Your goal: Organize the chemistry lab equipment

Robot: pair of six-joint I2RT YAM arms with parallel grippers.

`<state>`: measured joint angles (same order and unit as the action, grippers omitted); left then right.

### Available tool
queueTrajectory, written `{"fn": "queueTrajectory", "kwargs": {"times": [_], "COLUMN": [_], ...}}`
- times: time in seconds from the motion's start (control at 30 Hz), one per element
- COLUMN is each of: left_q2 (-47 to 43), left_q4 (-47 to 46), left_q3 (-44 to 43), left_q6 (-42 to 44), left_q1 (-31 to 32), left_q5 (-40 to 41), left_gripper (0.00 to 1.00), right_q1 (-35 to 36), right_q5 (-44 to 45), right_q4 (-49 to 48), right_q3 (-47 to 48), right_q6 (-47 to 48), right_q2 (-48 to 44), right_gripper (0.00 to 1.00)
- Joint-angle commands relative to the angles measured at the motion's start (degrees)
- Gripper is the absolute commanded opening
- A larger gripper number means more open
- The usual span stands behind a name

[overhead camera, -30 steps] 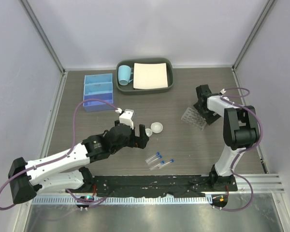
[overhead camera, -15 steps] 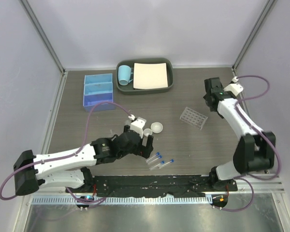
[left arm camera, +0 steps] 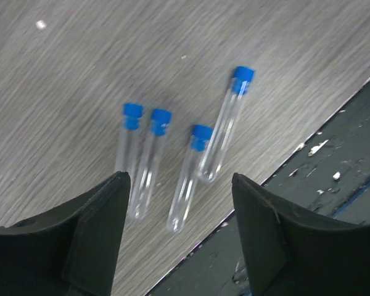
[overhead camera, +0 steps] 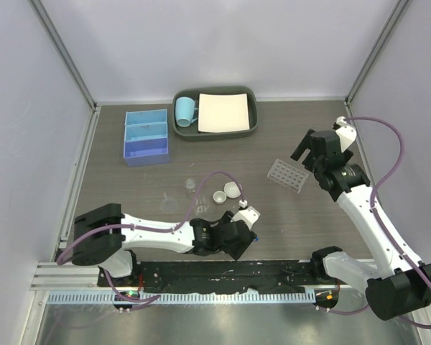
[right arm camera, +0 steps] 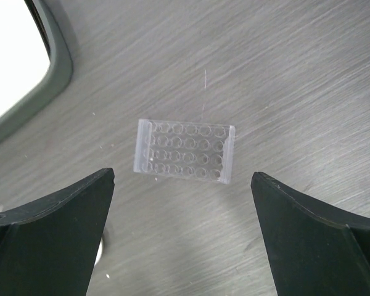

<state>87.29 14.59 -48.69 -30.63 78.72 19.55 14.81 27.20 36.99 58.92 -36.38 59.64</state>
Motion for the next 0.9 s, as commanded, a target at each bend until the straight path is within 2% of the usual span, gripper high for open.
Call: {"fn": "queueTrajectory", "kwargs": {"times": [0.0,0.33,0.57,0.87], "left_q2": [3.7,3.9,2.8,0.4], "left_q4": [-4.9,-3.6,-2.6,-2.5], "left_q3": [-4.5,-5.7,-4.6,-1.4], "left_q6": [0.9,1.1,0.6,-0.9], "left_q1": [1.5,2.8,3.0,4.1], "left_q5": [1.0,0.8,0.8,1.4], "left_gripper": [0.67,0.66,0.58,0.56], "right_q1": [0.4,0.5,0.5,0.6], "right_q5": [-2.4,-2.6,-3.6,-4.5], "right_q4": [-0.6,-2.0,-2.5,-2.2], "right_q3": [-2.2,-6.4,-6.5,-6.9], "right_q6": [4.3,6.4,6.3,5.8], "right_q2": [-0.7,-1.8,-2.2,-2.7], "right_gripper": [0.99,0.99,0.99,0.99]}}
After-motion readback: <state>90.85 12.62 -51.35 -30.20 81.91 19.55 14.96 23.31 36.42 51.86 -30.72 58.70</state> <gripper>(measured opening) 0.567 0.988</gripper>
